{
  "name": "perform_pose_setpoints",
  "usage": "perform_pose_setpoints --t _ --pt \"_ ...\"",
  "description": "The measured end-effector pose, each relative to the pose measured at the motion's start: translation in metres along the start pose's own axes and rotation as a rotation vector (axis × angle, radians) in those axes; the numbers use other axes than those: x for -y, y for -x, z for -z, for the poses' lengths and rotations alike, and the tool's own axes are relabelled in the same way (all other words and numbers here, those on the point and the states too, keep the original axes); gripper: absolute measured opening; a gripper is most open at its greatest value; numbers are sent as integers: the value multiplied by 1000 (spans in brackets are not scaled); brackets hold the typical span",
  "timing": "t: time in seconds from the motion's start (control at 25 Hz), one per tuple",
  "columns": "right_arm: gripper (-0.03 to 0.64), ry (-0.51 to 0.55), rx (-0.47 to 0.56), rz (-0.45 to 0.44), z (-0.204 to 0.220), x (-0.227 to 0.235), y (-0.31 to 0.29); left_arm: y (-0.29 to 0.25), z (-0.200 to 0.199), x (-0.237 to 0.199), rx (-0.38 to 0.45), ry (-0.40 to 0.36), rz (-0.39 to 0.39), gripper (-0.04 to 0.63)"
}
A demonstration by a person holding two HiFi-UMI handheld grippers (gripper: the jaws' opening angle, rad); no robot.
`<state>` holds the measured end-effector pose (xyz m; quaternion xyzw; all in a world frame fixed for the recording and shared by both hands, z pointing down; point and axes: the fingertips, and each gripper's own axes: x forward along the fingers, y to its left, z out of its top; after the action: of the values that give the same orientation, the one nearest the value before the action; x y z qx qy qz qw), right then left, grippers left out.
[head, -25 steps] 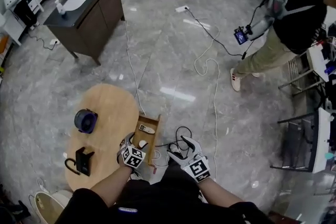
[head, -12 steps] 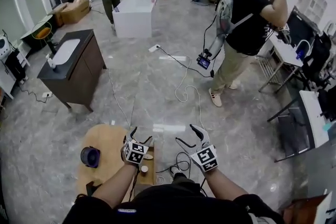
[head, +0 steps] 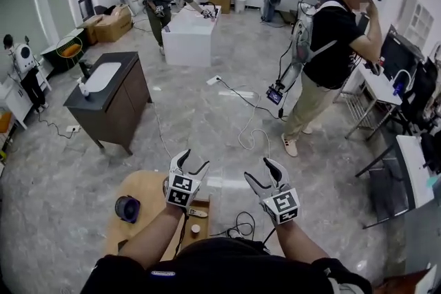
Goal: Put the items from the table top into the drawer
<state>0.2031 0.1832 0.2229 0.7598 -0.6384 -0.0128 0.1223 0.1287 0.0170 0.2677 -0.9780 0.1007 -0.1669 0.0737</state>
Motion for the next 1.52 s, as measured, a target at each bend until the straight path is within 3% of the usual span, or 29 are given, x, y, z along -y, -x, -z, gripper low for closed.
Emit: perform_pose_setpoints --t 0.24,0.32,0.56,0.64,0.88,1.08,1.32,1.52 --pt "248 -2 104 -104 -45 -23 -22 50 -27 -26 66 30 -69 213" --pt "227 -13 145 -159 -60 -40 -32 73 -31 -35 88 45 -88 135" --pt "81 -46 251 -345 -99 -95 -61 149 -38 -55 138 70 -179 9" --pt "31 -73 276 -429 -111 -116 -72 177 -40 -63 147 85 -223 7" --pt "31 -170 311 -717 -135 -184 -87 252 -24 -67 146 148 -343 7" --pt "29 -227 319 -889 -146 -242 -84 313 10 -66 134 223 -462 7" --pt "29 -258 300 -975 -149 -270 -86 356 44 -62 120 305 -562 7" --pt "29 -230 277 -974 -149 -274 -86 362 44 -61 120 306 -567 7"
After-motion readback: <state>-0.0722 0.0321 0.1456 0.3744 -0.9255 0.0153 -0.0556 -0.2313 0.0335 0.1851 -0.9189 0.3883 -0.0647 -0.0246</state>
